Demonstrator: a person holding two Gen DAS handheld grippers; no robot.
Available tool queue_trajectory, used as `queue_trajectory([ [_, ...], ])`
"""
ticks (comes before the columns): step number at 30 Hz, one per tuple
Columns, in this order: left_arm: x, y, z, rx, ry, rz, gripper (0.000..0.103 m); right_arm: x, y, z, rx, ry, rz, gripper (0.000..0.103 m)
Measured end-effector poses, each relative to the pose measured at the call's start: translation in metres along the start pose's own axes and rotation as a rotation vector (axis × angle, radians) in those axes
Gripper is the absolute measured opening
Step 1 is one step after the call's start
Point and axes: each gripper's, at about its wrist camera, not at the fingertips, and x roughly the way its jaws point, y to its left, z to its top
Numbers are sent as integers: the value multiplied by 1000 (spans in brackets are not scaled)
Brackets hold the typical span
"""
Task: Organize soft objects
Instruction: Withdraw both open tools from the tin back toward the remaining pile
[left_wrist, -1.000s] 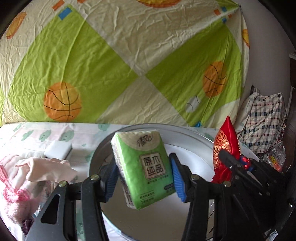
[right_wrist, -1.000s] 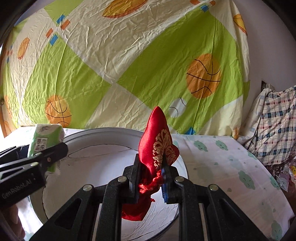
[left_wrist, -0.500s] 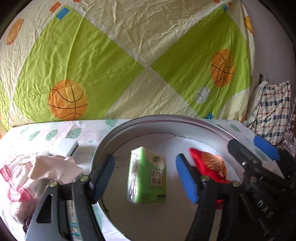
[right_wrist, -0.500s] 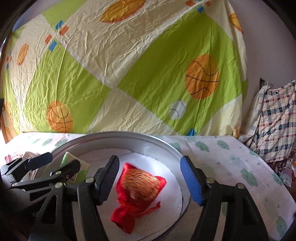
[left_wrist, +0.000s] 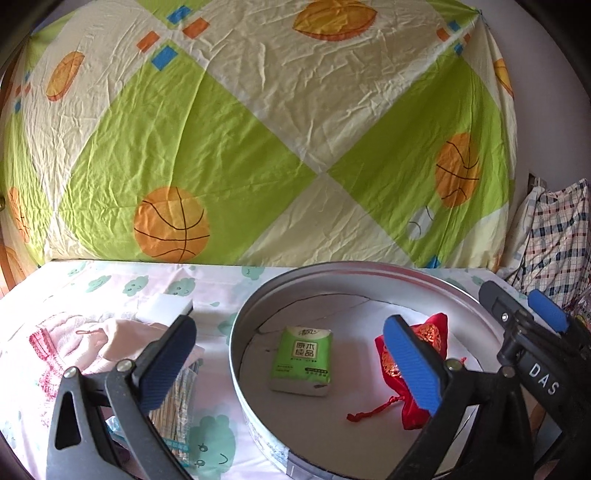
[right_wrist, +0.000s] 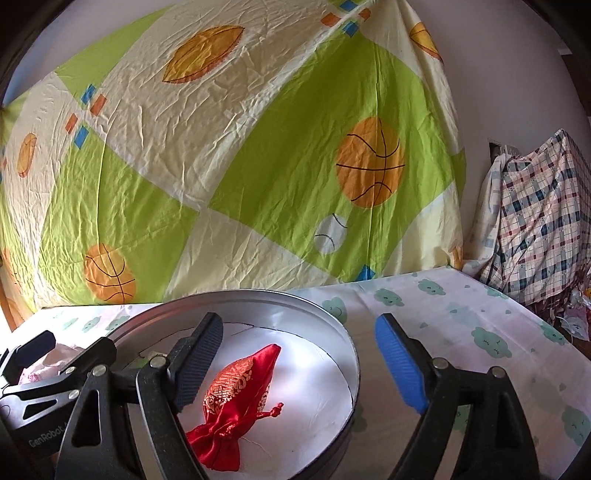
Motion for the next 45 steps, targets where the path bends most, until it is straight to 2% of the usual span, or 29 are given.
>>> queue_trajectory([
  [14,-10,10,-6,34,-16,36,103,-12,-6,1,35,-74,-43,86],
  [22,-16,25,-9,49,-24,63,103,-38,-1,1,32,-193,-131,86],
  [29,-18,46,-10,21,-8,70,103,-59,2,-2,59,-279,-168,86],
  [36,-17,62,-11,10,5,75,103,-67,18,-4,63,-286,-163,86],
  [45,-15,96,-11,-19,30,92,103,-72,62,-12,32,-264,-86,86],
])
